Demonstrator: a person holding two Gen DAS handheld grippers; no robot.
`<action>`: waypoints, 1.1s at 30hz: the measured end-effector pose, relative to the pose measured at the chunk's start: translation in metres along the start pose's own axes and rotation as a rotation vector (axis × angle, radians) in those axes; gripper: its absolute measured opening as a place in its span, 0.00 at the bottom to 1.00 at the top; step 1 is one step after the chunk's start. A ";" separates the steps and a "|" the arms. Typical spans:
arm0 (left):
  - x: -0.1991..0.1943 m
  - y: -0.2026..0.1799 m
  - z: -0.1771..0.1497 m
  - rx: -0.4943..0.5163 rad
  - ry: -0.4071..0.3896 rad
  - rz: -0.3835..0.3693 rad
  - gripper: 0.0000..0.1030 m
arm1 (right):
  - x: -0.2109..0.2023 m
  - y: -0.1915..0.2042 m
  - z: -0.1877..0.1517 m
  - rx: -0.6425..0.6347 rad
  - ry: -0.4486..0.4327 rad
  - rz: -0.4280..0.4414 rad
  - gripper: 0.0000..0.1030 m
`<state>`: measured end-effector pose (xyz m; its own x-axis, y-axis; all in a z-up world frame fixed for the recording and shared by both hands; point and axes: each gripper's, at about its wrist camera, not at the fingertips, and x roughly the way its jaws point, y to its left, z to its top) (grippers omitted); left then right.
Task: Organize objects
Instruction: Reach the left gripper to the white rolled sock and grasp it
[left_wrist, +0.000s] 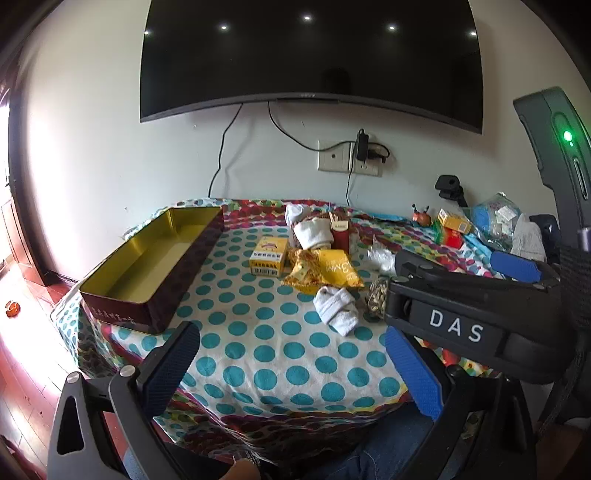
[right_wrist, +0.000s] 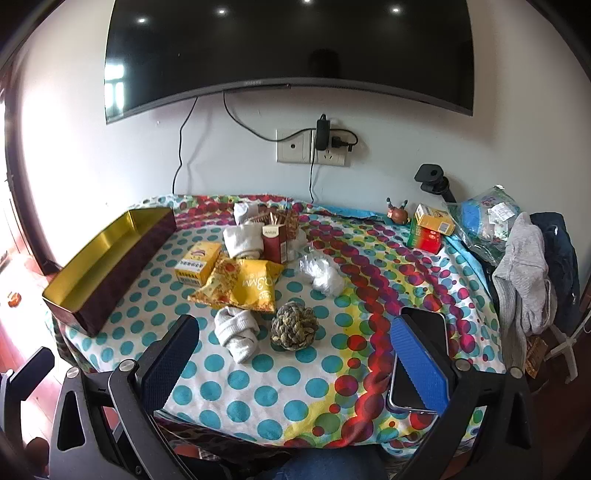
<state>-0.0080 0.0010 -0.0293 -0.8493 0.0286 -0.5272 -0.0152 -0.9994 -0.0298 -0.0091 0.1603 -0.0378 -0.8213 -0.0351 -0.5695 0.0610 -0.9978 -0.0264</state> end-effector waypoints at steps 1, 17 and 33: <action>0.005 0.001 -0.003 0.000 0.007 -0.005 1.00 | 0.003 0.000 -0.002 -0.003 0.006 0.000 1.00; 0.112 0.006 -0.030 0.006 0.133 -0.063 1.00 | 0.089 -0.068 -0.038 -0.029 0.135 -0.124 1.00; 0.190 -0.042 -0.003 0.025 0.240 -0.095 0.68 | 0.106 -0.086 -0.064 0.004 0.157 -0.023 1.00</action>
<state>-0.1670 0.0484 -0.1309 -0.6938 0.1224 -0.7097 -0.1044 -0.9921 -0.0690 -0.0653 0.2462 -0.1485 -0.7238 -0.0036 -0.6900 0.0406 -0.9985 -0.0374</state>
